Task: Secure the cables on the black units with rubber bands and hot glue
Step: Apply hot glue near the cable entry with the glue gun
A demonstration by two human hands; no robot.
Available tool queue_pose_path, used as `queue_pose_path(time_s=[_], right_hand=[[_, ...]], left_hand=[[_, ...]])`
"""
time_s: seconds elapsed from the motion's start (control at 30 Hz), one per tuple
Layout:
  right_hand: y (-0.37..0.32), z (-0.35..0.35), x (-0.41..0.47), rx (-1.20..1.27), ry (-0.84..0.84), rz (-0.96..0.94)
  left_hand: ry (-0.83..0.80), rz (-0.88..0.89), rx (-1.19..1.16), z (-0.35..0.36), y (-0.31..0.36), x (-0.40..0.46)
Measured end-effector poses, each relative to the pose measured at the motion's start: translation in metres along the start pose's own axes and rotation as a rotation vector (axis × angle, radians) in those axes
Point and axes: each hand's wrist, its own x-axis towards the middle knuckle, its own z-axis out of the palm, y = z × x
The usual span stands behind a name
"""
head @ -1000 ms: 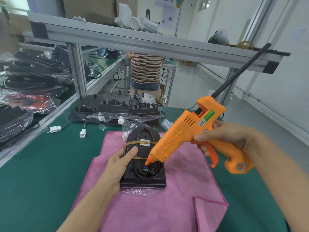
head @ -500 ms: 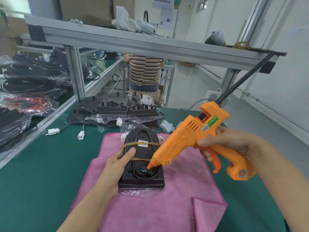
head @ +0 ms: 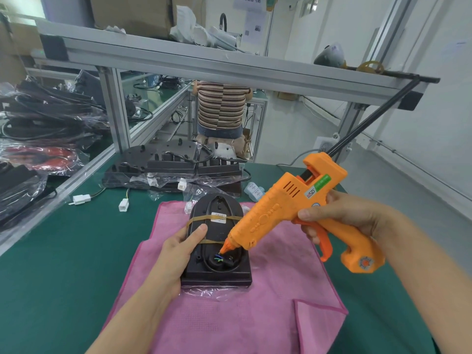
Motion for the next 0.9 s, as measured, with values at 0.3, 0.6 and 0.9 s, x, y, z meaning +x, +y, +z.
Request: queue_pose_path(time_s=[0.3, 0.6, 0.9], right_hand=[[-0.002, 0.004, 0.004, 0.033, -0.083, 0.009], [0.028, -0.006, 0.001, 0.183, 0.013, 0.013], [0.058, -0.013, 0.015, 0.435, 0.510, 0.058]], left_hand=[[0.009, 0.006, 0.025, -0.002, 0.000, 0.001], [0.005, 0.027, -0.015, -0.003, -0.002, -0.001], [-0.008, 0.071, -0.101, -0.010, -0.007, -0.001]])
